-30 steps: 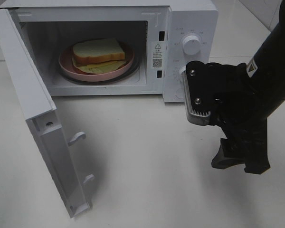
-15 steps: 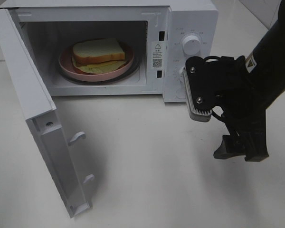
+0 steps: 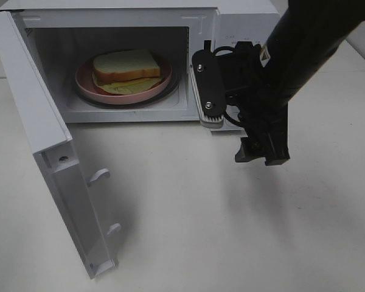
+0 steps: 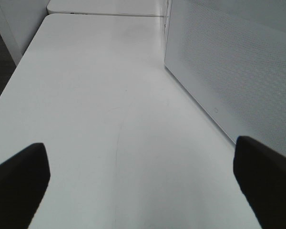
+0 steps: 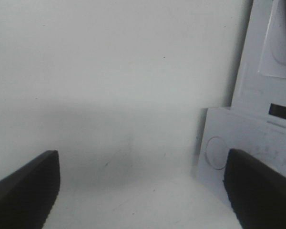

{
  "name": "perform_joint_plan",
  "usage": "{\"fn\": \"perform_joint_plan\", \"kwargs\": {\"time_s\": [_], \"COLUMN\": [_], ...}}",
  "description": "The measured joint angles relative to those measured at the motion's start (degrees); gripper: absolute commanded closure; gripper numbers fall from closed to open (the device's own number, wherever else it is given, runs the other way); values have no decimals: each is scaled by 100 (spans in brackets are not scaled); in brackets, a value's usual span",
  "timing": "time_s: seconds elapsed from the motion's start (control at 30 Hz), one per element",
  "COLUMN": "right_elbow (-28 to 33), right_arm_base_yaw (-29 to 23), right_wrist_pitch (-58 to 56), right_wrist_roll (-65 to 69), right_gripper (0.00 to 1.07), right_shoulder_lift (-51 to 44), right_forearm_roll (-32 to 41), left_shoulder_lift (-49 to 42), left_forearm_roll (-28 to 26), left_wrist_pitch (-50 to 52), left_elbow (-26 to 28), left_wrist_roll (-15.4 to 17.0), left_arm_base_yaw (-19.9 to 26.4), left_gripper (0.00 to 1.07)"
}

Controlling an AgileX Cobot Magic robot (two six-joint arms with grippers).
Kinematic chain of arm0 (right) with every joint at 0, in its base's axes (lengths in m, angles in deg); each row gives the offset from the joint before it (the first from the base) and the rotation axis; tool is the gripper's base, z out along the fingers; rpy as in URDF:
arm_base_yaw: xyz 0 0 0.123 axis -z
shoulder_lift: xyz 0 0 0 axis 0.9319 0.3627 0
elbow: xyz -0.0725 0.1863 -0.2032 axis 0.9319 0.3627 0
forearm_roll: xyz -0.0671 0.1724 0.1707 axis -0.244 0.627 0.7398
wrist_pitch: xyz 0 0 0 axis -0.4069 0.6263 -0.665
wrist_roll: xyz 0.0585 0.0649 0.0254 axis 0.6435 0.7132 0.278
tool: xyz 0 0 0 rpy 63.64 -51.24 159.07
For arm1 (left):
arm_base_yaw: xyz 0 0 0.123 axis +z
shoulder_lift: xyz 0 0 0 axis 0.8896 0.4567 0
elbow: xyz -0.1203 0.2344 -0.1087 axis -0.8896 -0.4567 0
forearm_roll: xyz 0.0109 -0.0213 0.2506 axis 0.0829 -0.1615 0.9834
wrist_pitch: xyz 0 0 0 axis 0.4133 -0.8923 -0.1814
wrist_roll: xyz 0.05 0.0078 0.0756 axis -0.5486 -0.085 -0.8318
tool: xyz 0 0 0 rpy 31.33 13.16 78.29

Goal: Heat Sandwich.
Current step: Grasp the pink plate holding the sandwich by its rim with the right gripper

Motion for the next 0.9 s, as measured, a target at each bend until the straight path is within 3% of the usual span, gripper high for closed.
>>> {"fn": "perform_joint_plan", "kwargs": {"time_s": [0.9], "right_elbow": [-1616], "right_arm_base_yaw": [-218], "right_wrist_pitch": [1152], "right_wrist_roll": [-218], "right_gripper": [25], "right_shoulder_lift": [1667], "right_forearm_roll": [-120], "left_shoulder_lift": [0], "left_forearm_roll": [0], "left_wrist_pitch": [0], "left_elbow": [0], "left_wrist_roll": [0], "left_arm_base_yaw": [0], "left_gripper": [6]}}
